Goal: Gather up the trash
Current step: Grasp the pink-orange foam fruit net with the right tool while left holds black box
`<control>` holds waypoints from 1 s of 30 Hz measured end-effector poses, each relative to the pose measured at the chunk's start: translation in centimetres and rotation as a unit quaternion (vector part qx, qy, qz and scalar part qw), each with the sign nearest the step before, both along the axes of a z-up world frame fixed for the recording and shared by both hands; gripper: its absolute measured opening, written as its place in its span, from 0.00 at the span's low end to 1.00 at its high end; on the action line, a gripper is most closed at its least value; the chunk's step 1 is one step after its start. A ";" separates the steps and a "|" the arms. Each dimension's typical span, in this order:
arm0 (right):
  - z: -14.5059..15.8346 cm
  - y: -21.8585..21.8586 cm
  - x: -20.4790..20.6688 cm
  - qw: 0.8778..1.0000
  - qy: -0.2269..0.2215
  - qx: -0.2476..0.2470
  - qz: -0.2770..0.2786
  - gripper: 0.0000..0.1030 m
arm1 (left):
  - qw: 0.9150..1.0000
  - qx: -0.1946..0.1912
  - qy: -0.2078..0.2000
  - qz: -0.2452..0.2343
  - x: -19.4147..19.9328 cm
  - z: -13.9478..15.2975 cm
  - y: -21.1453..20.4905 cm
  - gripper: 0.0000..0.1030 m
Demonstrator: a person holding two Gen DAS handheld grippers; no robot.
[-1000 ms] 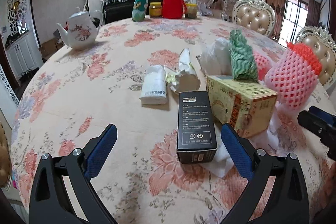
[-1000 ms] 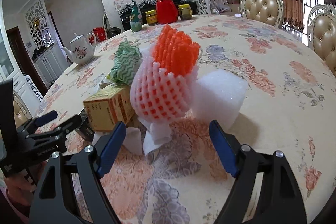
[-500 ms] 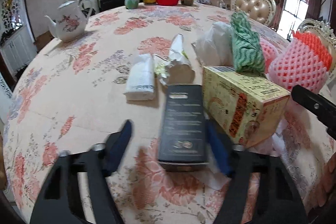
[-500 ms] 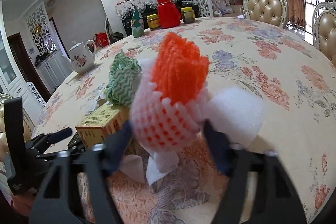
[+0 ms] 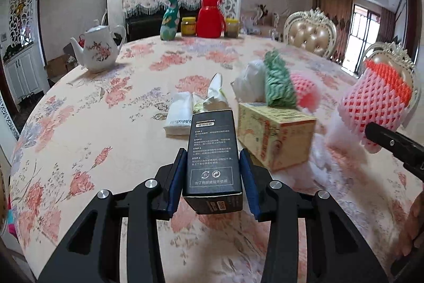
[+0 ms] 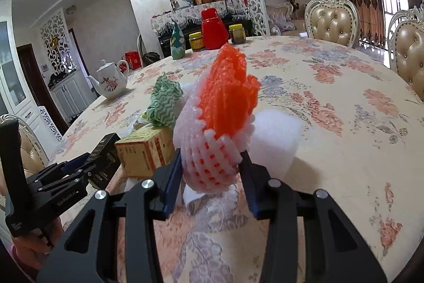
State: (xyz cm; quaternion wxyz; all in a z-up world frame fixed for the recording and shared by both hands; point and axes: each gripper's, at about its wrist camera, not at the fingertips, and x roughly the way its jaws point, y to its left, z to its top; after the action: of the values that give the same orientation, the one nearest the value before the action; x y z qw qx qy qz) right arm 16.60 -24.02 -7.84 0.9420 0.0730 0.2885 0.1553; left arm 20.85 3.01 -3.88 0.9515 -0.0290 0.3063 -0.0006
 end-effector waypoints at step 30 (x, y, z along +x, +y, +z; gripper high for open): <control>1.0 -8.3 -8.2 0.995 -0.062 -0.017 -0.075 0.40 | 0.983 0.002 -0.140 -0.119 -6.5 3.9 -11.7 0.38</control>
State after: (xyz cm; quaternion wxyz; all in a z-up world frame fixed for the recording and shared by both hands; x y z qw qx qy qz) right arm 8.37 -32.34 -6.81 0.9681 0.0687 0.2258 0.0840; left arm 14.33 -8.64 -0.02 0.9781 0.0097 0.1715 -0.1176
